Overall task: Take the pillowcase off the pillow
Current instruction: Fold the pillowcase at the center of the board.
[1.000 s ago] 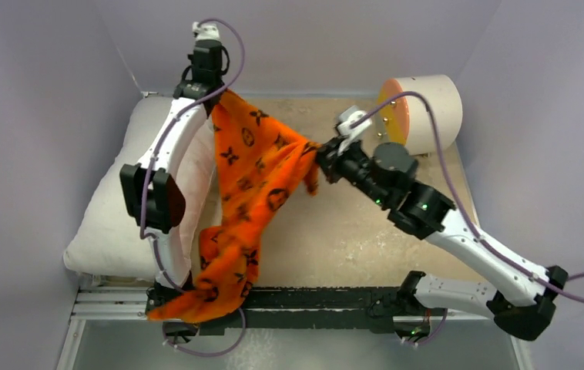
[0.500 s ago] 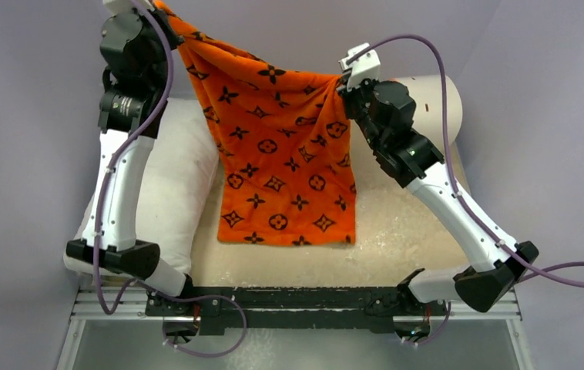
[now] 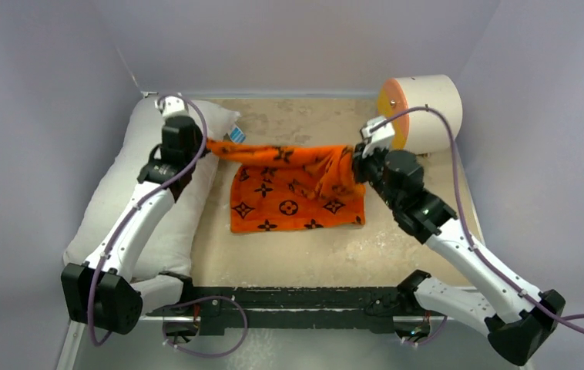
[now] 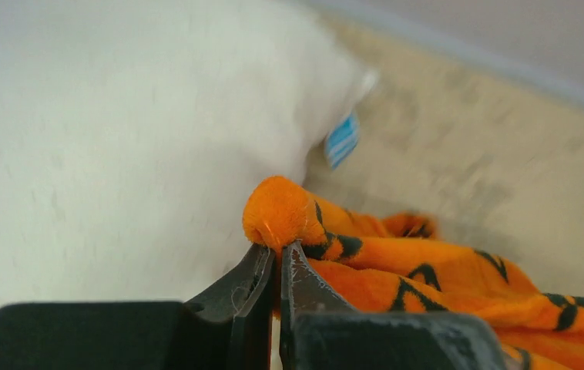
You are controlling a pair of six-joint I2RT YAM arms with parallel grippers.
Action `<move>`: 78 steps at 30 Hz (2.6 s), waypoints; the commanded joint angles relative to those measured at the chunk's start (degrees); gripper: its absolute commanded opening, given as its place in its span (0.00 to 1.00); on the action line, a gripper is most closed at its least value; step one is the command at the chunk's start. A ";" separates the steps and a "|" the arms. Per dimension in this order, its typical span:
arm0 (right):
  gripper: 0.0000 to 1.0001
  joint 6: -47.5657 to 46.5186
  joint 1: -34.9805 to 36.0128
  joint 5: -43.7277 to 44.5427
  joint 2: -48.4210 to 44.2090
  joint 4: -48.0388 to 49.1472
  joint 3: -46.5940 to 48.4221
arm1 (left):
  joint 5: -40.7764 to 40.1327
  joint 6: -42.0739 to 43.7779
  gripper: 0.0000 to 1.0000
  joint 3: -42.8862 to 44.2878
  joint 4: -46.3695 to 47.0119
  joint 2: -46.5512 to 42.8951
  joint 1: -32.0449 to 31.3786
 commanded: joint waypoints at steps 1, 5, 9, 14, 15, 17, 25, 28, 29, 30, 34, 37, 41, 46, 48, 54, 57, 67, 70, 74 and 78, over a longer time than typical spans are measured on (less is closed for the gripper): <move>0.13 13.72 2.43 -12.31 -3.20 -1.83 -10.89 | -1.54 -6.32 0.00 -10.46 -1.03 -6.91 0.21; 0.74 15.83 4.61 -11.19 -5.37 -1.61 -12.10 | -3.53 -8.10 0.00 -15.01 -3.55 -9.22 0.21; 0.99 16.58 4.41 -8.72 -8.22 2.32 -10.30 | -6.67 -6.64 0.00 -14.58 -4.37 -7.52 0.26; 0.99 16.27 2.72 -12.34 -6.13 4.20 -7.97 | -9.08 -4.55 0.00 -11.36 -5.71 -2.83 0.29; 0.99 17.04 2.13 -13.56 -5.17 4.06 -7.96 | -9.23 -4.37 0.00 -11.22 -5.63 -2.39 0.29; 0.99 19.36 1.03 -15.54 -1.11 2.48 -7.57 | -9.35 -4.06 0.00 -11.11 -4.93 -2.22 0.29; 0.89 27.55 -2.69 -23.40 16.01 -3.56 -5.33 | -10.12 -2.89 0.00 -9.91 -5.70 -1.72 0.29; 0.84 30.33 -3.00 -26.68 17.39 -4.51 -6.04 | -9.99 -2.86 0.00 -9.87 -6.38 -1.95 0.34; 0.81 30.95 -3.03 -27.83 17.25 -4.79 -6.73 | -9.90 -2.79 0.00 -9.91 -6.60 -2.09 0.30; 0.79 31.32 -3.03 -28.80 16.92 -5.02 -7.68 | -9.74 -2.78 0.00 -10.00 -6.70 -2.21 0.31; 0.79 32.24 -3.01 -31.66 15.68 -5.76 -12.43 | -9.00 -2.51 0.00 -9.75 -7.12 -2.49 0.31; 0.79 32.39 -3.07 -33.02 16.32 -7.00 -15.10 | -8.36 -2.51 0.00 -9.36 -7.57 -2.43 0.36; 0.77 35.06 -3.03 -32.51 14.88 -7.10 -18.25 | -7.71 -2.68 0.00 -8.70 -8.29 -2.65 0.30; 0.78 37.59 -3.02 -31.26 13.36 -7.87 -20.67 | -7.05 -2.85 0.00 -8.49 -8.74 -3.07 0.29; 0.78 37.80 -2.99 -31.27 14.03 -7.28 -21.04 | -6.46 -3.07 0.00 -8.40 -8.74 -2.99 0.29; 0.75 37.69 -3.03 -31.69 16.29 -2.93 -21.63 | -6.10 -3.46 0.00 -8.04 -9.07 -2.85 0.30; 0.69 37.93 -3.01 -32.73 16.65 -1.57 -22.05 | -6.07 -3.48 0.00 -8.12 -9.37 -2.89 0.29; 0.42 38.25 -3.03 -34.06 16.54 0.95 -22.71 | -5.58 -3.98 0.00 -7.90 -8.97 -2.70 0.30; 0.16 38.10 -3.03 -34.78 15.67 -0.04 -22.73 | -4.40 -3.89 0.00 -7.40 -8.24 -2.23 0.29; 0.00 37.90 -3.03 -36.62 13.73 -1.82 -22.44 | -3.24 -2.65 0.00 -5.40 -8.19 -0.86 0.34; 0.00 37.32 -3.03 -35.08 9.37 -4.78 -19.59 | -2.52 -2.02 0.00 -2.69 -8.44 0.60 0.29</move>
